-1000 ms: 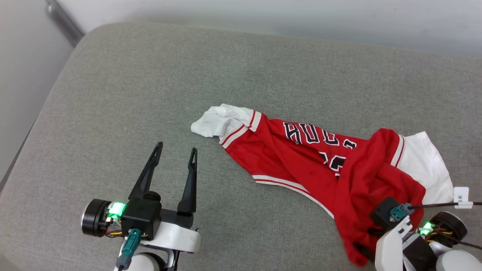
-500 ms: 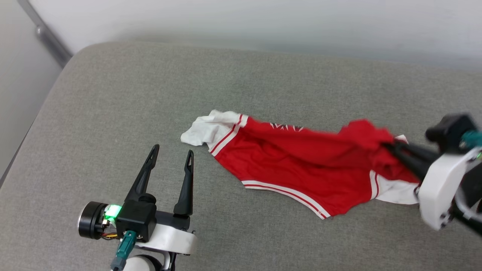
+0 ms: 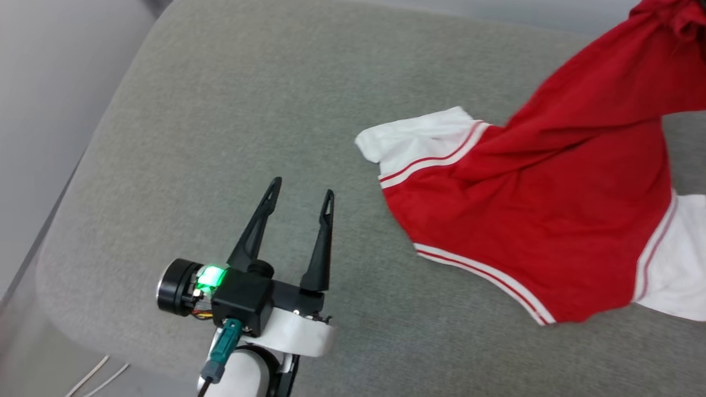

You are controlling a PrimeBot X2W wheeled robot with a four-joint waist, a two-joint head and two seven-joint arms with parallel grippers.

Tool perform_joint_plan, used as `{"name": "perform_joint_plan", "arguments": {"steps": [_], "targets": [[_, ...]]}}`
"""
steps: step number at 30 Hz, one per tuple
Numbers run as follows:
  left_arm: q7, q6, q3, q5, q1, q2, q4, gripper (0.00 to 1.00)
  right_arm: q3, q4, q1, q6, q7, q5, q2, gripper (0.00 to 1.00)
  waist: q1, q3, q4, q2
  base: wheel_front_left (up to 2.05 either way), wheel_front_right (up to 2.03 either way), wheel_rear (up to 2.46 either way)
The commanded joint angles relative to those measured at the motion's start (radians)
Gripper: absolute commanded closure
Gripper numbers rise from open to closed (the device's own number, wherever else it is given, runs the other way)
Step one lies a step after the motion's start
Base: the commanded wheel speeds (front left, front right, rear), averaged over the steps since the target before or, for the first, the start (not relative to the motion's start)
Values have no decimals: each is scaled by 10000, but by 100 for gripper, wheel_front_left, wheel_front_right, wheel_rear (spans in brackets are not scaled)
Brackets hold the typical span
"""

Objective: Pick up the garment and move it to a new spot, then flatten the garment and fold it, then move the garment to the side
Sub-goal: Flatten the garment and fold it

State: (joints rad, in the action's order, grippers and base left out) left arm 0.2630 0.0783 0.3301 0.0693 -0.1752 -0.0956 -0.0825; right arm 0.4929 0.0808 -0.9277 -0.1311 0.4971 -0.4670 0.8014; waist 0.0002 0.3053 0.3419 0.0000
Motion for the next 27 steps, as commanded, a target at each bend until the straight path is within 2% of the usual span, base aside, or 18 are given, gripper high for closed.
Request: {"name": "perform_joint_plan", "arguments": {"steps": [1,6,7,8,12,17,22,27], "targets": [[25,-39,57,-36,-149,81,34,0,277,494,-366,6,-109,175,1,100,-2,585,696,0,0,0,0],[25,-48,261,20,-234,280,99,0,1509,3083,-1643,8,-666,771,-94,100,-2,810,1269,0,0,0,0],[25,-43,288,15,-239,300,110,0,1632,3582,-1788,6,-748,781,-175,85,-2,817,1330,0,0,0,0],[25,-29,308,7,-230,315,115,0,1637,4055,-1923,8,-809,710,-308,0,-2,818,1367,0,0,0,0],[25,11,308,-26,-173,357,168,0,2047,5365,-2016,8,-1119,568,-702,0,-2,761,1395,0,0,0,0],[25,-4,32,-51,-146,339,222,0,2288,6132,-1898,8,-1861,-23,-1242,0,-2,484,1022,0,0,0,0],[25,43,-500,14,-55,211,111,0,2424,6339,-1659,6,-2978,-669,-1694,0,-2,-44,305,0,0,0,0],[25,-59,-1098,131,128,-39,43,0,2405,5925,-1157,8,-4380,-1308,-1907,0,-2,-674,-580,0,0,0,0]]}}
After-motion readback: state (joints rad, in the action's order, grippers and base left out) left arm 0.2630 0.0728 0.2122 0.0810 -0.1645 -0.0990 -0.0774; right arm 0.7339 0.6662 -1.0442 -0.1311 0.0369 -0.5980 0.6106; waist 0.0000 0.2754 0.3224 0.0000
